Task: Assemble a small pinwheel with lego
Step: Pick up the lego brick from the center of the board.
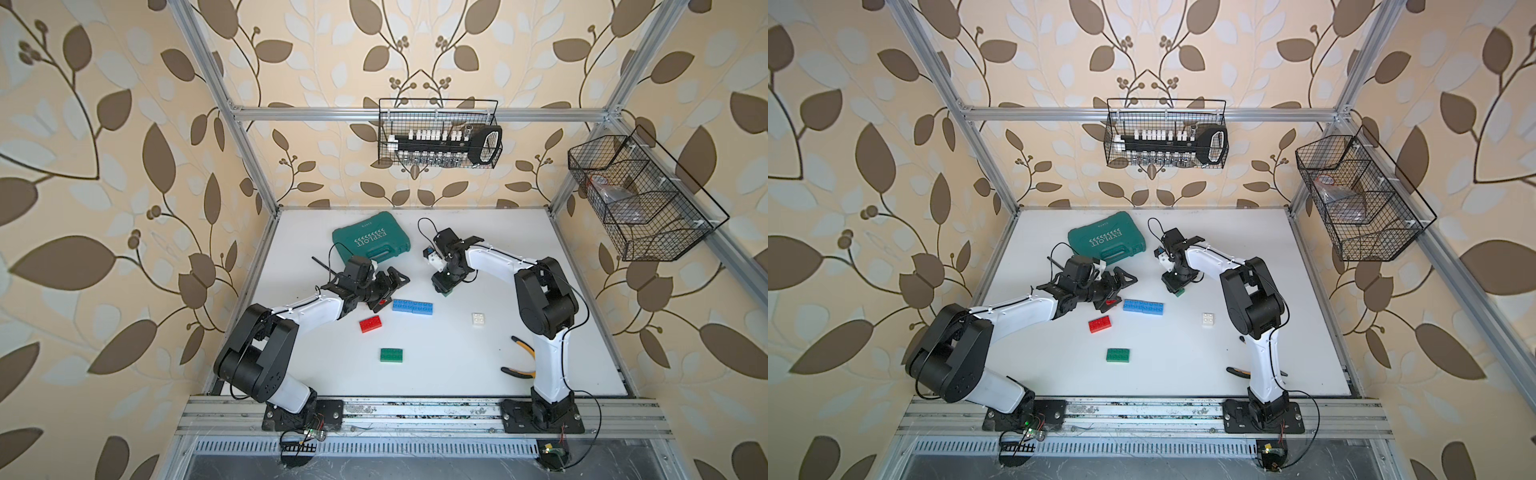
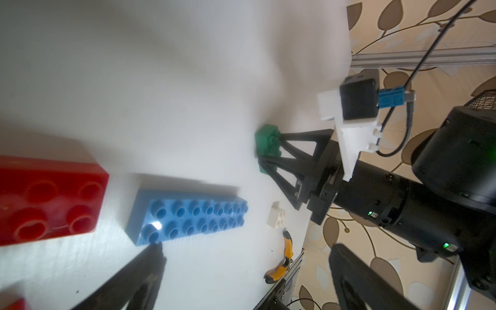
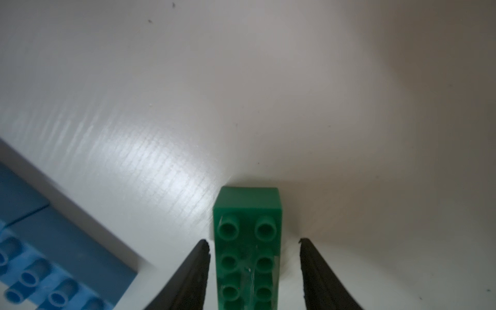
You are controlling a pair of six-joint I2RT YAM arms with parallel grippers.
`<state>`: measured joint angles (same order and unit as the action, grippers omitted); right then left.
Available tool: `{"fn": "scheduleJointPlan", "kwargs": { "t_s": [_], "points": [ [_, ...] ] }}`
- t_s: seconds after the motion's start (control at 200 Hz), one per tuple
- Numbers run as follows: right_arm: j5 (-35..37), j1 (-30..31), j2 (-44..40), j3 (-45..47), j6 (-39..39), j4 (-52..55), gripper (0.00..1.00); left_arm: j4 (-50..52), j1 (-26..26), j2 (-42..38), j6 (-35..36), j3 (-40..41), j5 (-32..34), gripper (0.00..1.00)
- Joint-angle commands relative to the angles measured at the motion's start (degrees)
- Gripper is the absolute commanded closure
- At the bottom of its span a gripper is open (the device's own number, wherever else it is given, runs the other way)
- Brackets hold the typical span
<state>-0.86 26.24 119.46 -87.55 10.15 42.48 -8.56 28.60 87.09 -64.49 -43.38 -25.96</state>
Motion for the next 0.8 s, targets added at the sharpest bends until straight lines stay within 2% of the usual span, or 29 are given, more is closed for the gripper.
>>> {"fn": "scheduleJointPlan", "kwargs": {
  "t_s": [0.0, 0.325, 0.54, 0.625, 0.72, 0.795],
  "points": [
    [-0.30, -0.12, -0.64, -0.54, 0.31, 0.94, 0.48, -0.76, 1.06, 0.54, 1.21, -1.80, -0.59, 0.02],
    [-2.15, -1.28, -1.61, 0.03, 0.09, 0.16, 0.61, 0.00, 1.72, 1.43, 1.43, -2.41, -0.51, 0.01],
    [-7.96, -1.11, -4.85, -0.63, 0.27, 1.59, 0.68, 3.29, 1.73, 0.64, 3.12, -3.16, 0.82, 0.01],
    [-10.46, 1.05, -6.25, -0.63, 3.02, 2.09, 0.69, 4.21, 0.94, 0.28, 2.73, -2.66, 1.49, 0.01],
    [-11.18, 4.80, -7.12, -0.09, 8.15, 1.80, 0.69, -0.70, -1.19, -0.16, -0.80, 0.49, -0.28, 0.02],
    [-12.41, 6.50, -6.34, -1.51, 9.35, 2.99, 0.69, 0.02, -1.70, -0.24, -0.03, 0.29, -0.08, 0.02]
  ]
}}
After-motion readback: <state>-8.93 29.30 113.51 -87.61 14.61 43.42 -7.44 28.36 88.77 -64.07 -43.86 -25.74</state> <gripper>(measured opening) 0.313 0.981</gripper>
